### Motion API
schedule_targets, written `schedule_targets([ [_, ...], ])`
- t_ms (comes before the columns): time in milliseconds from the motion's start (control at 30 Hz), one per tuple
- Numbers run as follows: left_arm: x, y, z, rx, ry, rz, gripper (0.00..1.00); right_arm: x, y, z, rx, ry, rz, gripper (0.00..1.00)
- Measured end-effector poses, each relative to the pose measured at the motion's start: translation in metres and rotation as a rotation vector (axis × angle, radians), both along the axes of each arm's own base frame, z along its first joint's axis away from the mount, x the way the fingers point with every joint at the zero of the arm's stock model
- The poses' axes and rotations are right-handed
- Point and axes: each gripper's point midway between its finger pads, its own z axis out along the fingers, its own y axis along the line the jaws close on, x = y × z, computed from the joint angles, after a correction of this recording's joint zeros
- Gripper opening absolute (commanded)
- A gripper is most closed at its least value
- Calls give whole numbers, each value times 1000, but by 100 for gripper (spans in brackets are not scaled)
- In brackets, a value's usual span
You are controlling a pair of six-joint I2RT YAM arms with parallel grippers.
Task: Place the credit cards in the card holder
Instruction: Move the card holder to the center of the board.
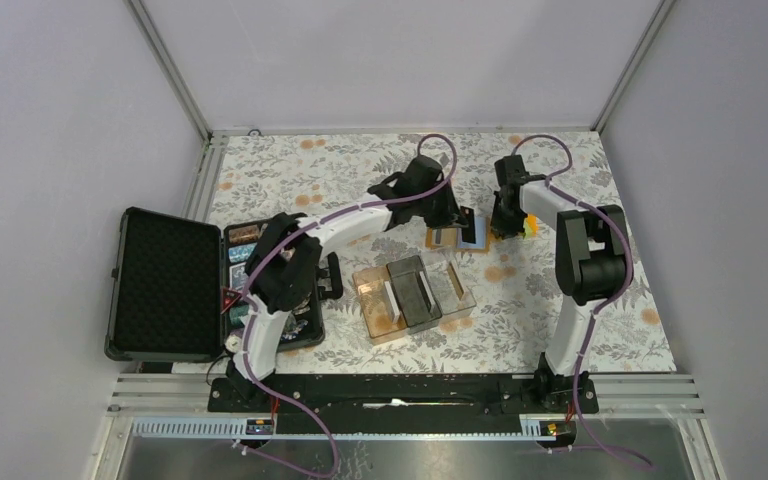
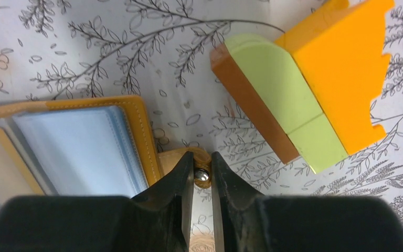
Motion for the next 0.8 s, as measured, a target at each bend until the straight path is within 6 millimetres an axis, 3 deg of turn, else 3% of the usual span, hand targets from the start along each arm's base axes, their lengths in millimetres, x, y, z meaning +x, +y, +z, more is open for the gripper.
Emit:
schedule_targets([
  [200,-1,-34,-9,28,9,14,0,-10,-11,2,38,-1,-20,0],
  [467,6,-21,-49,139,72,42,0,-8,-27,1,46,-6,-51,0],
  [800,40,-7,-48,153,54,9,0,-7,-28,1,56,-6,-43,0],
])
